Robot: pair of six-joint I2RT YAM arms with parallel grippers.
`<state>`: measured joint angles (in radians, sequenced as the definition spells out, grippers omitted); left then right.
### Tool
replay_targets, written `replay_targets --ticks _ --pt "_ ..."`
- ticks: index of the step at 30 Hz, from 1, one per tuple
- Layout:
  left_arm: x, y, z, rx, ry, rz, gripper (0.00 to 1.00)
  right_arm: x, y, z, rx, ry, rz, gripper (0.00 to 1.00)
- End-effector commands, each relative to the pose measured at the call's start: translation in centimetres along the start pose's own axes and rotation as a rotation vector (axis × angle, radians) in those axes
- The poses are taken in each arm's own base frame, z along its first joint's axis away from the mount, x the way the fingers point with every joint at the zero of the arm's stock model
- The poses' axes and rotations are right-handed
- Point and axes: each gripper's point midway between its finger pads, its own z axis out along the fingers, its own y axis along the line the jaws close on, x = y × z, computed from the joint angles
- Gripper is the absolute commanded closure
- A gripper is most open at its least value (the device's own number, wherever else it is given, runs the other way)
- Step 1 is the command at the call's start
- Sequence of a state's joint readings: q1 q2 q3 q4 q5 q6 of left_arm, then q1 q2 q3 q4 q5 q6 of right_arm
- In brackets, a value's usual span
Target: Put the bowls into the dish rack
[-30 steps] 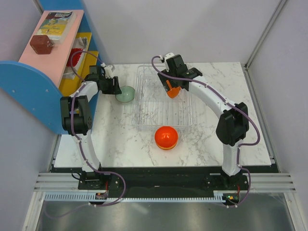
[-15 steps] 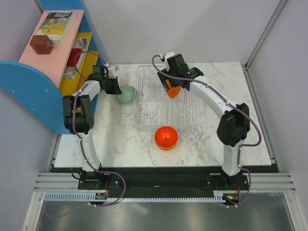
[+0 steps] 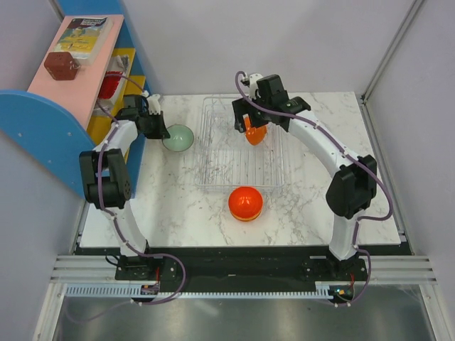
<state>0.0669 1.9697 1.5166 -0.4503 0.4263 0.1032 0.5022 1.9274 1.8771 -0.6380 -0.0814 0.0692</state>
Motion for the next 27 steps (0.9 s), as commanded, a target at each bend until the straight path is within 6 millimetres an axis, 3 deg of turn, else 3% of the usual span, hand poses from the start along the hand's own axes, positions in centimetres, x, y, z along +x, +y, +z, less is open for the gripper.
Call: replay_targets --ticks 1,3,10,14,20,27 --pt "-6.3 -3.6 -6.9 0.055 -0.214 0.121 0.98 -1.9 2.8 -2.3 -0.299 -0.066 0.184 0.02" --pt "-6.7 -4.6 -7.9 0.088 -0.236 0.131 0.98 -1.4 3.4 -2.7 -0.412 -0.049 0.233 0.02" --pt "-7.7 -12.2 -11.4 0.358 -0.304 0.236 0.98 -1.5 6.0 -4.2 -0.678 -0.053 0.314 0.02" --pt "-7.2 -16.8 -11.8 0.455 -0.294 0.315 0.98 -0.7 7.2 -4.8 -0.772 -0.039 0.382 0.02" --pt "-6.4 -21.9 -11.7 0.571 -0.269 0.386 0.98 -1.0 7.6 -5.7 -0.853 -0.072 0.431 0.02" --pt "-5.9 -25.2 -11.6 0.644 -0.249 0.432 0.98 -0.6 7.5 -5.7 -0.905 -0.087 0.472 0.02"
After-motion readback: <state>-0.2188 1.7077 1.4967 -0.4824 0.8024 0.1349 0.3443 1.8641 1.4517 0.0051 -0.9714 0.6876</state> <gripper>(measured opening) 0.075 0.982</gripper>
